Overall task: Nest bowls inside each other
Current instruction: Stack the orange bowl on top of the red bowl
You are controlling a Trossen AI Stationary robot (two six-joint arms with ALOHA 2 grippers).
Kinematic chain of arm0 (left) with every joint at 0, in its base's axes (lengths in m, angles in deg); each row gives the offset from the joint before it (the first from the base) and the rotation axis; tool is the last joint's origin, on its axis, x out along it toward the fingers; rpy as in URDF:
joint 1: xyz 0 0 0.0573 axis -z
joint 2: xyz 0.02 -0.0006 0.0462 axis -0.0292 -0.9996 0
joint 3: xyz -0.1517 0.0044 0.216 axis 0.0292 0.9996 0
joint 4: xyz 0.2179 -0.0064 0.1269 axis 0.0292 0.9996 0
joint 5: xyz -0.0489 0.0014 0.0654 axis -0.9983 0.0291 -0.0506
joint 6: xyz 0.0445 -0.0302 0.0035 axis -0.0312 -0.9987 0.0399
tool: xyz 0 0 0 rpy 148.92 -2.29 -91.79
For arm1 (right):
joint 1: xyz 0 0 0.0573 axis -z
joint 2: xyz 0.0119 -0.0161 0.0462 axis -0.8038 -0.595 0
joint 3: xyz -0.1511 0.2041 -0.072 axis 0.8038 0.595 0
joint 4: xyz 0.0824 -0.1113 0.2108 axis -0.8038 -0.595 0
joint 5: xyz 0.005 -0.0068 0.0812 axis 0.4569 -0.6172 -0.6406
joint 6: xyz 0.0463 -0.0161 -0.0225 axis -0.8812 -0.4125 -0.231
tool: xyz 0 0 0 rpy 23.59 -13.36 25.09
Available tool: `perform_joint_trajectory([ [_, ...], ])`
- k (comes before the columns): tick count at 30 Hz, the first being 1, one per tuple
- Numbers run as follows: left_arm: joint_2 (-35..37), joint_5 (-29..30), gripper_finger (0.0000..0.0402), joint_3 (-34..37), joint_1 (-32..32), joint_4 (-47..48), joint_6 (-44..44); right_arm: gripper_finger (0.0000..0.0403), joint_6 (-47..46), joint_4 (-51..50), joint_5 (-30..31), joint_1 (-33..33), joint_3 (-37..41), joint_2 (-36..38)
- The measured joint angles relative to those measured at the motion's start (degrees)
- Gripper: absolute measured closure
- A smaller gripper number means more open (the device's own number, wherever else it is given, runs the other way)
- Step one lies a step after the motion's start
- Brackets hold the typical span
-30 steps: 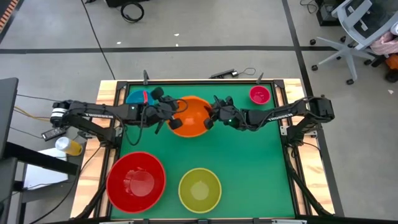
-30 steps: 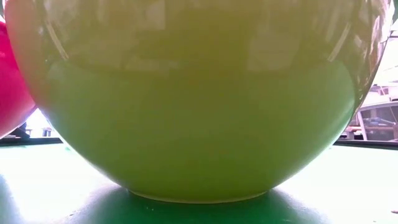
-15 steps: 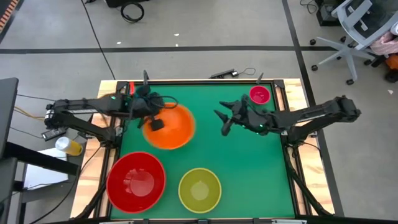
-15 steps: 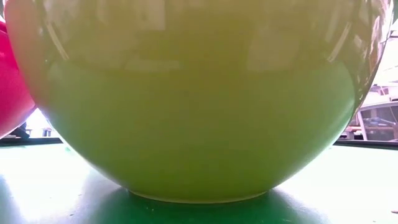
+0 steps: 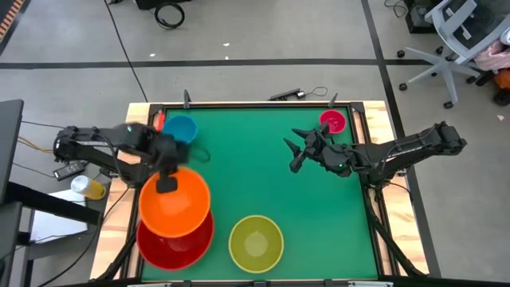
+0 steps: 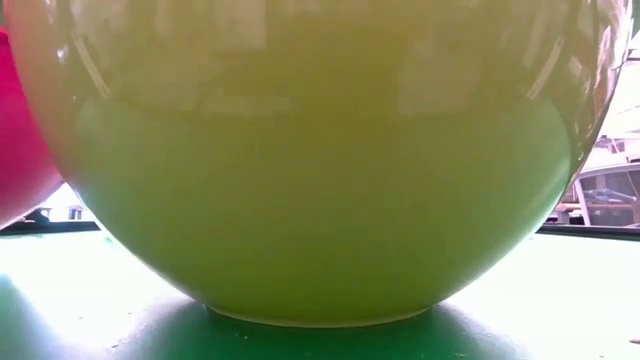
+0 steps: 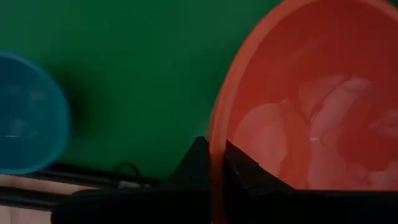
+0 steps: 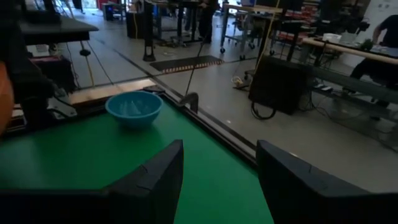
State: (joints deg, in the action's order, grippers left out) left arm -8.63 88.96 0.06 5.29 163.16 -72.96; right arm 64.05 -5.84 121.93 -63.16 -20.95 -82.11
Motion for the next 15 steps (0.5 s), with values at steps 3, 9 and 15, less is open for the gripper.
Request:
perform_joint_trajectory([
  [3, 0.74, -4.8, 0.0393, 8.08, 2.66, -3.49, -0.84, 0.02, 0.0, -0.06, -0.51, 0.0, 0.0, -0.05],
  [9, 2.09, -9.84, 0.0392, 20.68, 4.2, -14.91, -1.34, 0.0199, 0.39, 0.21, -1.1, 0.56, 0.0, -0.05],
  [15, 2.23, -10.94, 0.0388, 25.36, 4.22, -20.2, -0.93, 0.0199, -1.12, 0.15, -3.02, 0.9, 0.0, -0.05],
])
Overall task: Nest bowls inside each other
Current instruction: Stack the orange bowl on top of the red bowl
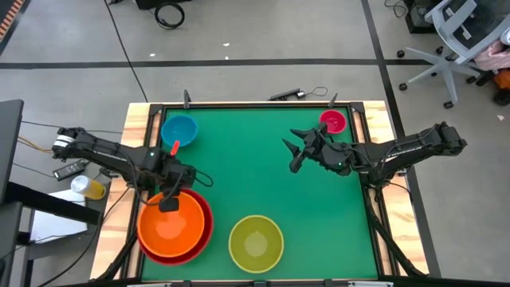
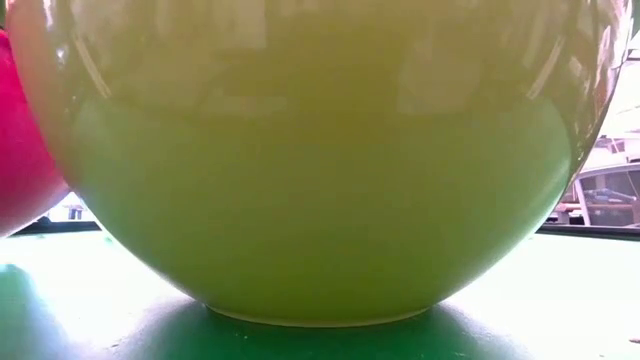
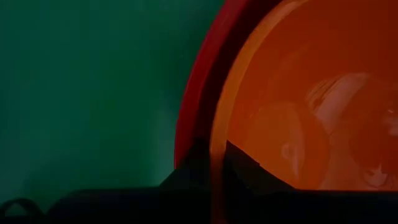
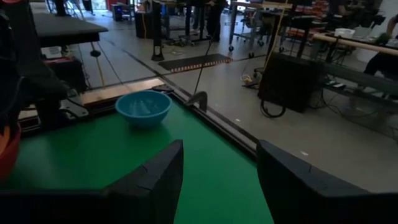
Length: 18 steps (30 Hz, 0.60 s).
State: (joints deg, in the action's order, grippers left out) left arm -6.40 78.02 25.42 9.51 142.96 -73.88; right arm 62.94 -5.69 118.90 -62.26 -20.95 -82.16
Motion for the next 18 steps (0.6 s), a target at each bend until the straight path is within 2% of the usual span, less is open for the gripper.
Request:
perform_joint_trajectory([
  [10, -0.13, 4.07, 0.0378, 0.11, -0.07, -1.84, -4.14, 0.0199, -0.97, -0.15, -0.15, -0.02, 0.0, 0.0],
  [18, -0.22, 5.35, 0.0308, -0.01, -0.07, -0.77, -9.91, 0.0199, -5.33, -0.47, 0.38, -0.03, 0.0, 0.0],
])
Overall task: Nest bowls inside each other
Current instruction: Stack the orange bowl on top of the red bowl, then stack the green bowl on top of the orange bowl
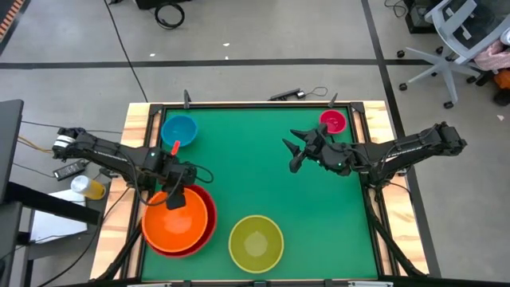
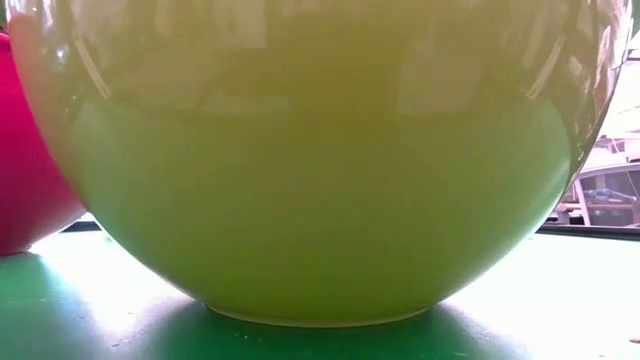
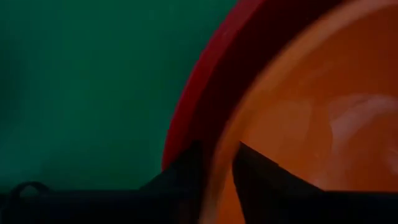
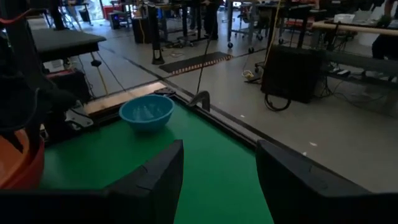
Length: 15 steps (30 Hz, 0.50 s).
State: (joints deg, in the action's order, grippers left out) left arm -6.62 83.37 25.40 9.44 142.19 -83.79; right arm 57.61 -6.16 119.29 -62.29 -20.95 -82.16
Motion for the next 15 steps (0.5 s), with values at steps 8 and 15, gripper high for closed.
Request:
perform_joint_trajectory([
  [8, 0.0, 2.8, 0.0251, -10.47, 0.29, 7.59, -4.14, 0.0199, -5.07, -7.8, -10.19, 0.02, 1.68, -1.53],
  [15, 0.03, 15.79, 0.0249, -22.44, 1.11, 7.92, -4.15, 0.02, -18.65, -3.26, -29.02, -1.41, 6.18, -11.58],
])
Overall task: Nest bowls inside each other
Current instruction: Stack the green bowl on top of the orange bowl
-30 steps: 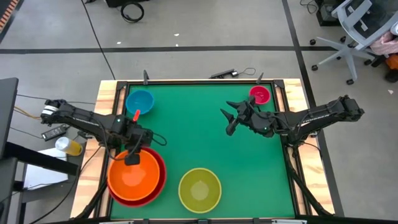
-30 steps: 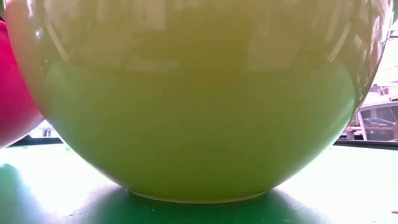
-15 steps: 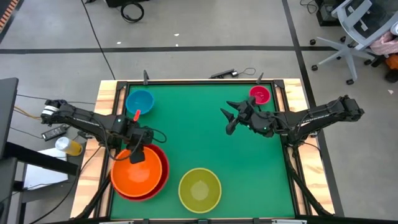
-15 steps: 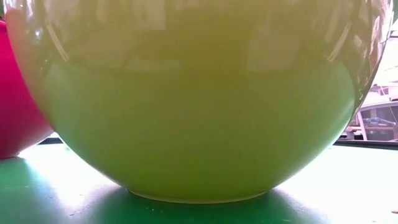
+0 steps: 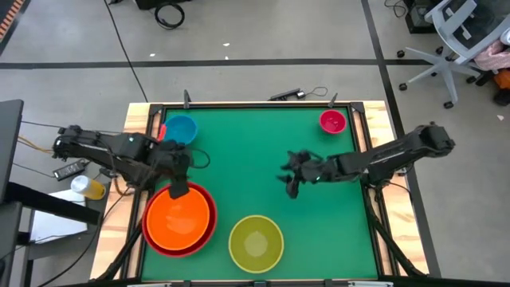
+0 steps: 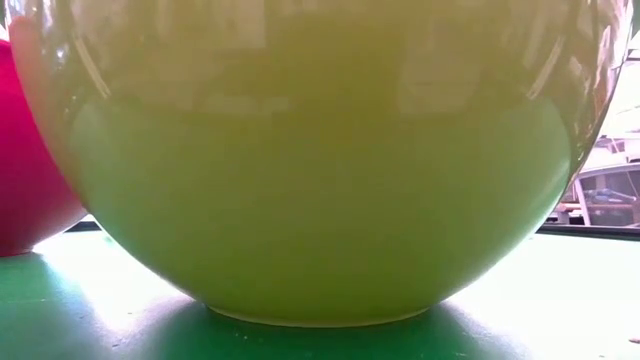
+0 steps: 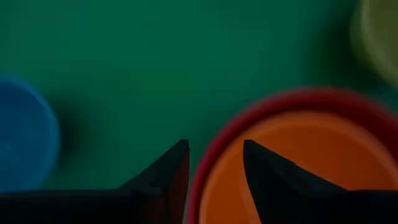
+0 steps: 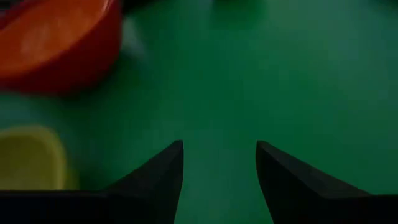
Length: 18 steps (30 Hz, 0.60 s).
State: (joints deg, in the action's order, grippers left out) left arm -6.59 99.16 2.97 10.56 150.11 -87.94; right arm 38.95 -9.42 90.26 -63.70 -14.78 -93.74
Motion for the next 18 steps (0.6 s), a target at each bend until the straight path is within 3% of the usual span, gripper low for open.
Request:
perform_joint_trajectory([
  [4, 0.02, 2.48, 0.0249, -1.18, 0.15, -8.39, 1.79, 0.0202, -7.09, 0.93, 0.58, -3.59, -2.34, -9.75],
  [9, -1.97, 1.89, 0.0248, -0.28, 0.17, -14.62, 4.51, 0.0203, -7.08, 1.26, -2.47, -7.37, -9.08, -19.51],
  [13, -3.09, 1.78, 0.0248, -0.26, 0.17, -14.0, 4.53, 0.0203, -5.29, -0.71, -2.11, -9.0, -13.27, -20.49],
  [18, -3.04, 1.77, 0.0248, -0.26, 0.17, -13.81, 4.22, 0.0203, -4.44, -5.57, 4.01, -9.36, -15.6, -16.92],
])
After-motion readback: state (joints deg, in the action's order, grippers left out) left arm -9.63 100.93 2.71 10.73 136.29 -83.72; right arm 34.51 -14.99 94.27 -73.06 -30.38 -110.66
